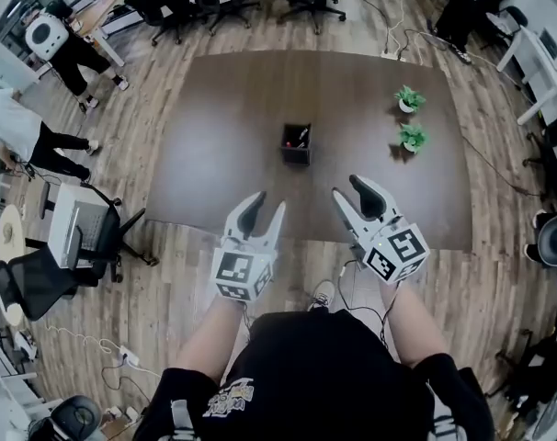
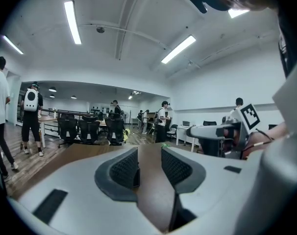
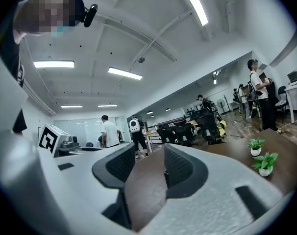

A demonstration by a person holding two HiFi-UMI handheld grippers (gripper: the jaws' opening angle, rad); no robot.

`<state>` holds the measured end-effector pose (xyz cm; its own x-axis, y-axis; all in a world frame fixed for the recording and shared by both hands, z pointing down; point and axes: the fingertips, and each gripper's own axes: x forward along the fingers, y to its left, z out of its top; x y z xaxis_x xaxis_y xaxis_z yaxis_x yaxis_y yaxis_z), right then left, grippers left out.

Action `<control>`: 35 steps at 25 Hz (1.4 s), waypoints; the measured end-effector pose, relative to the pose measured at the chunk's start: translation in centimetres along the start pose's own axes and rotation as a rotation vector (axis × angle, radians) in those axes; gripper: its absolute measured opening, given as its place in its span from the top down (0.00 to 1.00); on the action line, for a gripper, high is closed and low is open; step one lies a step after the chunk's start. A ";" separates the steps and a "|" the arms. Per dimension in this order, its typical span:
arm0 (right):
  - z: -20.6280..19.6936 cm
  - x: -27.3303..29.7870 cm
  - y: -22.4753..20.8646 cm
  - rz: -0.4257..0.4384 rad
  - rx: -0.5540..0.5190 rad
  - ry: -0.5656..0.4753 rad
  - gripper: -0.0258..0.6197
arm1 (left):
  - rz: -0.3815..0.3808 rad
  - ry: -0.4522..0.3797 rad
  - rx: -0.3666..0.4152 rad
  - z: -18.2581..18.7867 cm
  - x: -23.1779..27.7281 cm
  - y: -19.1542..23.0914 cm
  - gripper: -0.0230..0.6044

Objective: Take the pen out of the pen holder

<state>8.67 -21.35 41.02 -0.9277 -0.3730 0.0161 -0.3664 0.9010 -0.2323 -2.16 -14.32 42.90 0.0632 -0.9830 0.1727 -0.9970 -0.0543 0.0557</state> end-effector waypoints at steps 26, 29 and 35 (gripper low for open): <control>1.6 6.8 -7.1 -0.121 0.038 -0.027 0.66 | -0.110 0.013 0.053 1.4 10.1 6.2 0.75; 1.4 8.3 -7.8 -0.156 0.045 -0.021 0.65 | -0.152 0.031 0.070 1.1 11.8 7.5 0.75; 0.8 10.3 -9.1 -0.222 0.056 -0.012 0.64 | -0.253 0.070 0.102 0.2 15.4 9.2 0.74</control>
<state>2.50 -33.60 42.50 -0.8236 -0.5639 0.0611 -0.5567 0.7829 -0.2779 -10.33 -29.95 45.89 0.3103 -0.9216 0.2333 -0.9483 -0.3174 0.0074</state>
